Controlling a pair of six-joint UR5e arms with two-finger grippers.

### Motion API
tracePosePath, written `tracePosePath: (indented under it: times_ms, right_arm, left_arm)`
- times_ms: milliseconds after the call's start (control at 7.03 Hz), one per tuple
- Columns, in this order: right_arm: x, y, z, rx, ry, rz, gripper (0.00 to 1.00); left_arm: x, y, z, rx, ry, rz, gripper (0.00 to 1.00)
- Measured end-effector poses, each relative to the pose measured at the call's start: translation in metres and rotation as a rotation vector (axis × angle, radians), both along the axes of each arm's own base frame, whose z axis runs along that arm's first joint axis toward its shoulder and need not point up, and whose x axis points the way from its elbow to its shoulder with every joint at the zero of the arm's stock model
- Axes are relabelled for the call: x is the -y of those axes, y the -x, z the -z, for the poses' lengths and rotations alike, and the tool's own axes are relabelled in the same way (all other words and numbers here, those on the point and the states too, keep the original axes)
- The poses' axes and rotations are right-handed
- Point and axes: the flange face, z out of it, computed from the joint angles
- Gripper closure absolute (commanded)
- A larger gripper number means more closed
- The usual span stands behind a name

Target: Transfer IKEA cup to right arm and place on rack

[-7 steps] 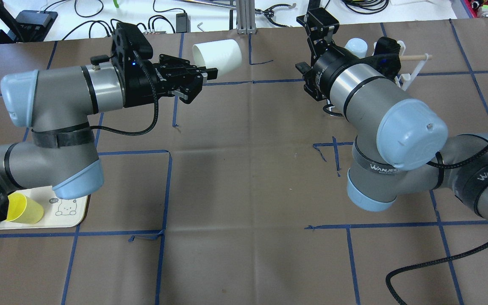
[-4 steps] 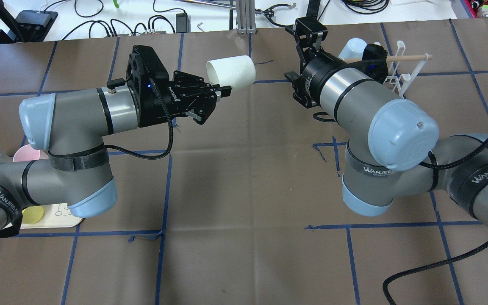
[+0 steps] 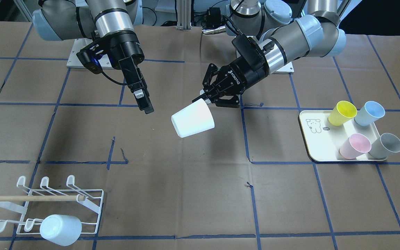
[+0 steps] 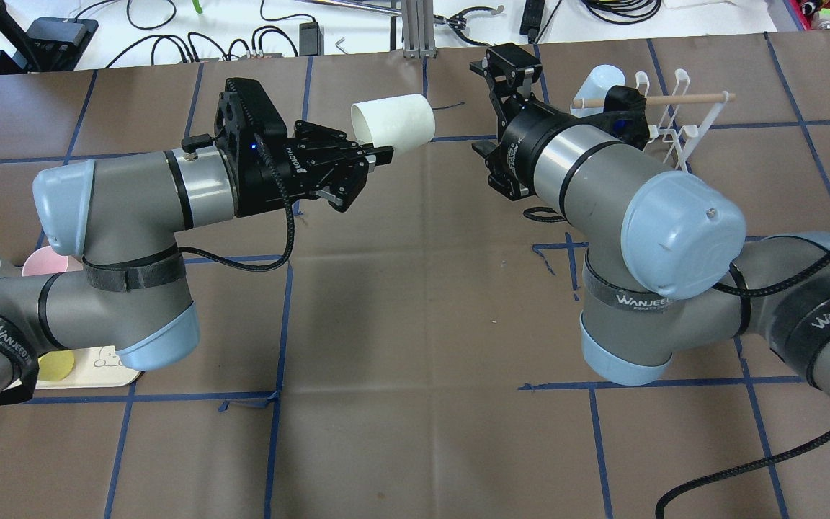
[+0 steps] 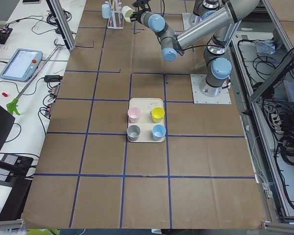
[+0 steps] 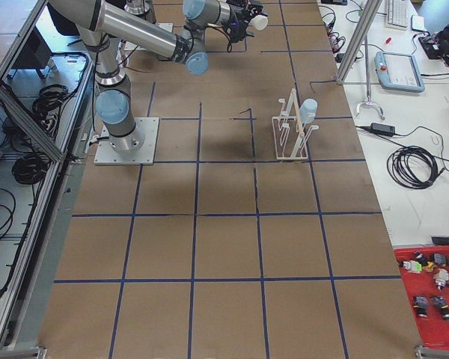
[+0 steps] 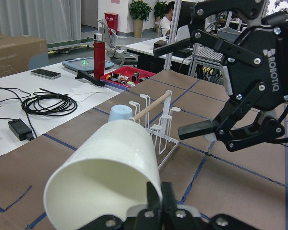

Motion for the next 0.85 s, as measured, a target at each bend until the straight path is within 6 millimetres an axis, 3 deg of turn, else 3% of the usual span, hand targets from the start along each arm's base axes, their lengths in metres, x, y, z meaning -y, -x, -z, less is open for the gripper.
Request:
tracePosePath:
  times_ms: [854]
  right_arm:
    - [-0.02, -0.035, 0.003, 0.036, -0.072, -0.051, 0.0]
  left_arm:
    - [0.0, -0.001, 0.0, -0.007, -0.016, -0.013, 1.0]
